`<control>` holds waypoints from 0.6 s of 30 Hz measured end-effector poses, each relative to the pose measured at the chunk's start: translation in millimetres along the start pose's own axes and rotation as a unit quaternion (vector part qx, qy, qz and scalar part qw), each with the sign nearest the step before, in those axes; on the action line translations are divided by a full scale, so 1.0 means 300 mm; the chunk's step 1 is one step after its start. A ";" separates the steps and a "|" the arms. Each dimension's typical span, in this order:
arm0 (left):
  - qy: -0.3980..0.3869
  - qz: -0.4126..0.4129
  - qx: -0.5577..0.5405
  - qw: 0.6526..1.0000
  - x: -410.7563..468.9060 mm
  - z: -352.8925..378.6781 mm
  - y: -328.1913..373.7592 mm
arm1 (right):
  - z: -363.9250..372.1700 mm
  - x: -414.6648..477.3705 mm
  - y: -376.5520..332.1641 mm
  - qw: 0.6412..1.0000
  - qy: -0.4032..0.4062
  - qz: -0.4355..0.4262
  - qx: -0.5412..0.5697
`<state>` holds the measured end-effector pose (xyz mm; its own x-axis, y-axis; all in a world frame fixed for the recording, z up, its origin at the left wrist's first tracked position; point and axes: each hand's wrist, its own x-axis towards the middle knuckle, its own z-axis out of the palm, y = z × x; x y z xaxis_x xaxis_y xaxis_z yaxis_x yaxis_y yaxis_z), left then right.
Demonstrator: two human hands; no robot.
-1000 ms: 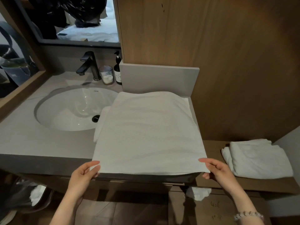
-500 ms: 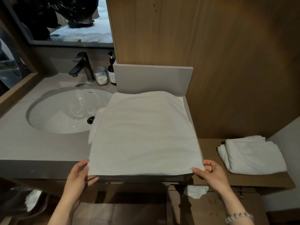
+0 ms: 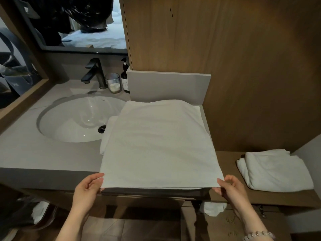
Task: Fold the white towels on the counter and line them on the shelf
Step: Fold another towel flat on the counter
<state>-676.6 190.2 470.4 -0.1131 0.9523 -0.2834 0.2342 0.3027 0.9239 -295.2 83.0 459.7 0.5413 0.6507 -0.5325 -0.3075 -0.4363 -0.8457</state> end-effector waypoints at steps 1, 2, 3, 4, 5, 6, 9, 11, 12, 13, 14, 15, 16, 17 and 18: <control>-0.011 -0.002 -0.002 1.000 -0.001 -0.006 0.003 | -0.002 -0.002 -0.004 1.000 -0.004 -0.012 -0.007; -0.030 -0.005 -0.006 1.000 -0.003 -0.013 0.009 | -0.004 -0.004 -0.010 0.999 -0.013 -0.026 -0.013; -0.052 -0.010 -0.011 0.999 -0.005 -0.021 0.015 | -0.009 -0.005 -0.015 0.999 -0.027 -0.040 -0.021; -0.077 -0.016 -0.014 0.997 -0.009 -0.030 0.021 | -0.013 -0.006 -0.019 0.997 -0.042 -0.053 -0.029; -0.101 -0.017 -0.008 0.995 -0.011 -0.039 0.023 | -0.017 -0.008 -0.020 0.996 -0.053 -0.064 -0.037; -0.120 -0.016 0.005 0.993 -0.013 -0.046 0.023 | -0.019 -0.010 -0.021 0.995 -0.059 -0.071 -0.044; -0.149 -0.008 0.061 0.987 -0.016 -0.058 0.023 | -0.019 -0.018 -0.029 0.993 -0.059 -0.086 -0.057; -0.146 0.001 0.079 0.986 -0.019 -0.054 0.027 | -0.012 -0.023 -0.032 0.991 -0.067 -0.089 -0.076; -0.138 0.007 0.086 0.987 -0.023 -0.048 0.032 | -0.008 -0.027 -0.034 0.989 -0.071 -0.089 -0.090; -0.128 0.014 0.091 0.988 -0.027 -0.041 0.037 | -0.006 -0.029 -0.037 0.988 -0.074 -0.087 -0.108; -0.121 0.021 0.096 0.988 -0.030 -0.034 0.041 | -0.005 -0.027 -0.042 0.984 -0.075 -0.086 -0.134; -0.117 0.025 0.100 0.988 -0.032 -0.028 0.044 | -0.004 -0.024 -0.052 0.979 -0.075 -0.084 -0.169; -0.114 0.025 0.104 0.988 -0.035 -0.023 0.047 | -0.004 -0.014 -0.068 0.971 -0.076 -0.084 -0.210; -0.111 0.023 0.105 0.988 -0.037 -0.019 0.051 | -0.002 -0.001 -0.089 0.961 -0.076 -0.084 -0.251; -0.109 0.021 0.100 0.989 -0.040 -0.016 0.055 | 0.006 0.018 -0.115 0.952 -0.072 -0.084 -0.285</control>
<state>-676.1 183.6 490.3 0.1066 0.9433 -0.3144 0.4235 0.2430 0.8727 -283.0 102.7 485.9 0.4207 0.8011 -0.4258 0.2700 -0.5587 -0.7842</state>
